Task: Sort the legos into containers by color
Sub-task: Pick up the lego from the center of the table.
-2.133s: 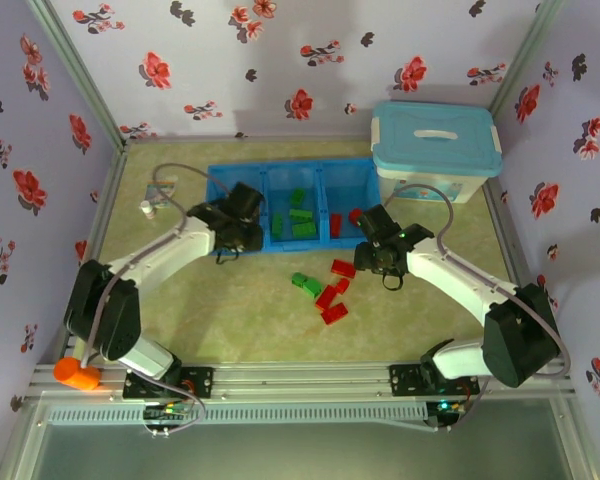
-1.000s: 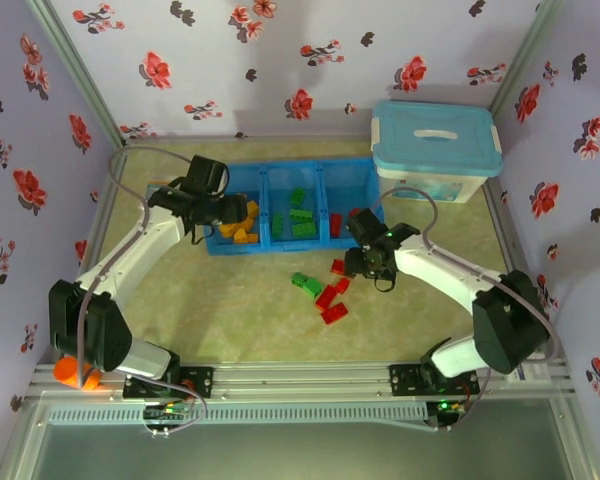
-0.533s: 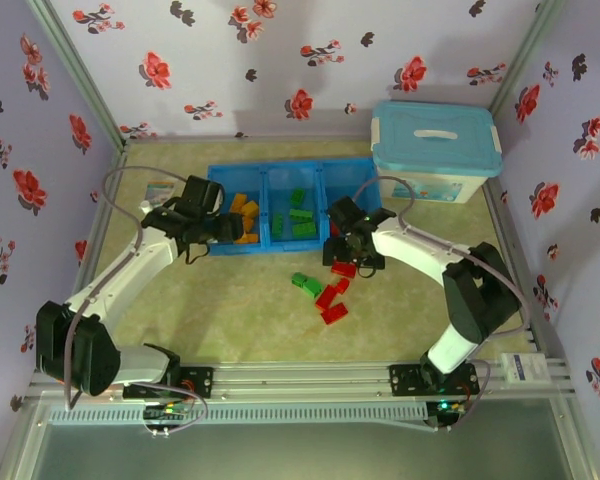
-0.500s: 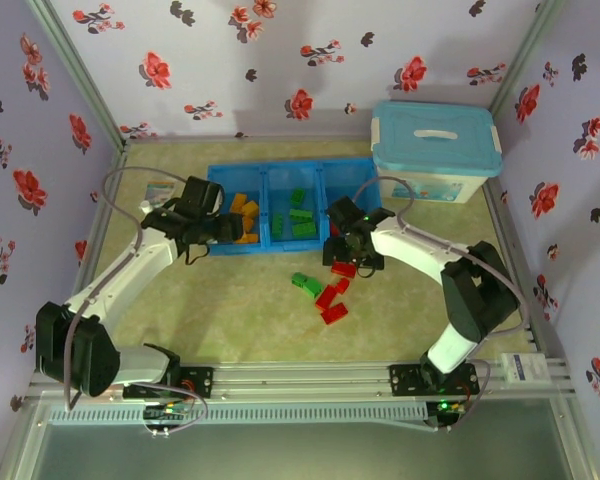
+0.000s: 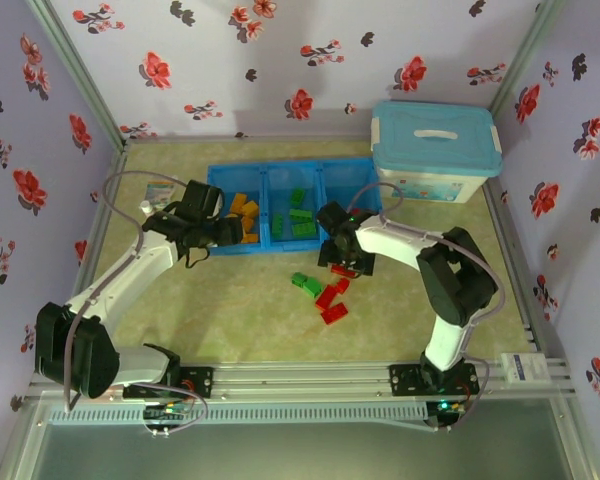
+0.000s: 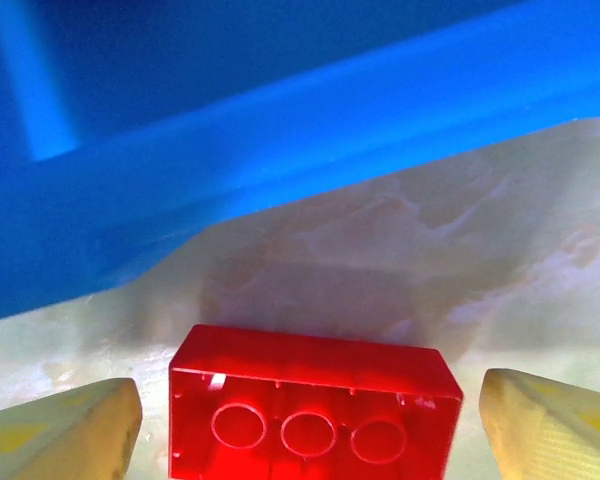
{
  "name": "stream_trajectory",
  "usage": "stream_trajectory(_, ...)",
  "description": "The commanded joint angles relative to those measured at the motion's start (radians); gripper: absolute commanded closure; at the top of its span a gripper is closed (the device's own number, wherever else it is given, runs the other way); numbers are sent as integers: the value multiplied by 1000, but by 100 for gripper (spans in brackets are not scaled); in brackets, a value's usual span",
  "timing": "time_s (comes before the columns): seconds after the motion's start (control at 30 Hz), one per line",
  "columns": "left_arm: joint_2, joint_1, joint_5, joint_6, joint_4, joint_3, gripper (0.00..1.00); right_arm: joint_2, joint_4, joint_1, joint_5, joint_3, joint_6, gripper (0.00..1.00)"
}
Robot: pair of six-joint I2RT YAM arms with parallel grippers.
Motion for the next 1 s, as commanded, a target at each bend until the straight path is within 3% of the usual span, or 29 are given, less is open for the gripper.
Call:
stream_trajectory(0.0, -27, -5, 5, -11, 16, -23, 35, 25, 14, 8, 15, 13, 34, 15)
stream_trajectory(0.37, -21, -5, 12, -18, 34, -45, 36, -8, 16, 17, 39, -42, 29, 52)
stream_trajectory(0.73, -55, -28, 11, -18, 47, -80, 36, -175, -117, 55, 123, 10, -26, 52)
stream_trajectory(0.97, -86, -132, -21, -56, 77, -157, 36, -152, -183, -14, 162, 173, -121, 51)
